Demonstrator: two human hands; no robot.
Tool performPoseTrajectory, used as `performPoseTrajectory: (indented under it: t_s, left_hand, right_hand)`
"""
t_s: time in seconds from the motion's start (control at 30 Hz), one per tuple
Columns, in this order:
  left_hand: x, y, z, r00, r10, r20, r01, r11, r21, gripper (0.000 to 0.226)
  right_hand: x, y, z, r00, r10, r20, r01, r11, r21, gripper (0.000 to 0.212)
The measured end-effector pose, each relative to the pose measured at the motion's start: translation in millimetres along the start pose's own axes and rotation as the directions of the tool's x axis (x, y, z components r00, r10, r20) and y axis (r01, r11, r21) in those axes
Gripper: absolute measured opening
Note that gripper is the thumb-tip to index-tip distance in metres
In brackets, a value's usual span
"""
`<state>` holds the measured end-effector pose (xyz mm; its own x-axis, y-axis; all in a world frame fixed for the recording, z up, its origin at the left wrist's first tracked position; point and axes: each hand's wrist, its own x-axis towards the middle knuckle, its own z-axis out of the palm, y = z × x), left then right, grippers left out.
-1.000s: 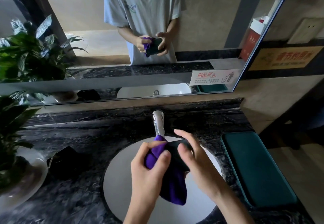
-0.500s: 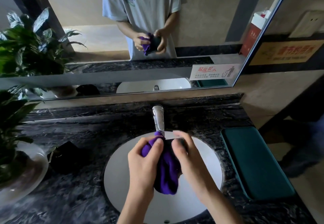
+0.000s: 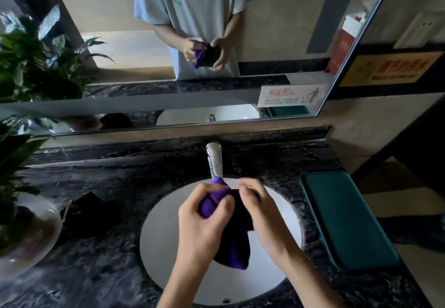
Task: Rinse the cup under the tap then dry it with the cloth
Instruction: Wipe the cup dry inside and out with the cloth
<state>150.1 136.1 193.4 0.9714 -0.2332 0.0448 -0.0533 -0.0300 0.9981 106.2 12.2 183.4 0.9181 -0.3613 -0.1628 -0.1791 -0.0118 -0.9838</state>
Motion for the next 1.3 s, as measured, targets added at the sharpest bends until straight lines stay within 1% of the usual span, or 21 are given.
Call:
performPoseTrajectory:
  t_s: [0.1,0.17,0.23,0.3,0.37,0.43,0.47,0.5,0.57,0.63,0.67,0.73,0.8,0.87,0.93,1.0,1.07,1.13,1.17,1.23,1.3]
  left_hand:
    - [9,0,-4,0.973,-0.225,0.052,0.23,0.954,-0.191,0.011]
    - [6,4,-4,0.964,-0.26,0.052,0.265,0.944,-0.196,0.015]
    - [-4,8,-1,0.982,-0.182,0.047,0.187,0.969,-0.163,0.015]
    - [-13,9,2,0.997,-0.061,0.046,0.063,0.997,-0.051,0.015]
    - [-19,2,2,0.996,0.029,0.085,-0.036,0.997,0.075,0.022]
    - [-25,4,4,0.987,0.079,0.137,-0.098,0.986,0.136,0.023]
    - [-26,3,4,0.989,0.065,0.131,-0.08,0.991,0.11,0.02]
    - [-24,3,4,0.996,0.02,0.089,-0.024,0.999,0.044,0.016]
    - [-13,1,2,0.988,-0.152,0.0,0.151,0.979,-0.134,0.005]
    - [-2,0,-1,0.95,-0.311,0.03,0.309,0.921,-0.238,0.002]
    - [-1,2,-1,0.945,-0.322,0.058,0.326,0.918,-0.226,0.002]
    - [-6,6,3,0.977,-0.209,0.044,0.213,0.972,-0.103,0.009]
    - [-16,12,7,0.999,-0.027,0.04,0.026,0.999,0.028,0.02]
    - [-22,15,9,0.991,0.087,0.107,-0.102,0.983,0.152,0.023]
    - [-20,15,6,0.985,0.096,0.144,-0.118,0.981,0.155,0.022]
    - [-12,15,-1,0.994,0.056,0.096,-0.064,0.995,0.082,0.015]
    - [-2,11,-10,0.999,-0.037,0.014,0.038,0.998,-0.044,0.006]
    - [4,10,-14,0.989,-0.14,0.038,0.144,0.974,-0.174,0.011]
    - [4,12,-14,0.989,-0.132,0.068,0.142,0.975,-0.168,0.016]
    - [-1,18,-12,0.996,-0.037,0.083,0.042,0.997,-0.065,0.03]
    - [-7,20,-9,0.995,0.062,0.076,-0.067,0.996,0.06,0.032]
  right_hand:
    - [-4,19,-6,0.923,-0.377,0.069,0.383,0.901,-0.201,0.046]
    - [-6,27,-5,0.897,-0.439,0.051,0.438,0.871,-0.223,0.037]
    - [-7,27,2,0.886,-0.46,-0.063,0.442,0.877,-0.188,0.029]
    - [-6,22,7,0.924,-0.343,-0.167,0.341,0.939,-0.041,0.033]
    - [-4,11,5,0.99,-0.005,-0.138,0.027,0.988,0.155,0.037]
    - [-1,8,-4,0.944,0.329,-0.022,-0.324,0.939,0.116,0.036]
    - [-2,7,-7,0.93,0.368,0.014,-0.368,0.928,0.051,0.041]
    - [-5,7,-9,0.95,0.309,0.034,-0.31,0.951,0.011,0.049]
    - [-11,12,-9,0.999,0.012,0.049,-0.009,0.997,-0.073,0.05]
    - [-16,22,-10,0.954,-0.292,0.069,0.3,0.918,-0.259,0.041]
    - [-16,25,-9,0.927,-0.373,0.049,0.368,0.872,-0.323,0.034]
    - [-11,23,-7,0.917,-0.394,-0.06,0.366,0.893,-0.262,0.029]
    - [-6,8,-2,0.966,-0.225,-0.126,0.22,0.974,-0.046,0.042]
    - [-2,-3,-5,0.988,0.15,-0.032,-0.143,0.977,0.157,0.041]
    - [-3,-6,-9,0.944,0.317,0.085,-0.326,0.936,0.131,0.035]
    - [-8,-5,-8,0.971,0.201,0.129,-0.211,0.975,0.067,0.039]
    - [-13,3,-4,0.991,-0.041,0.131,0.046,0.998,-0.034,0.039]
    - [-16,14,-2,0.949,-0.297,0.102,0.313,0.917,-0.247,0.04]
    - [-14,15,-1,0.926,-0.373,0.052,0.372,0.883,-0.288,0.034]
    - [-11,9,4,0.914,-0.402,-0.047,0.384,0.898,-0.213,0.027]
    - [-7,-2,8,0.962,-0.253,-0.1,0.25,0.967,-0.035,0.036]
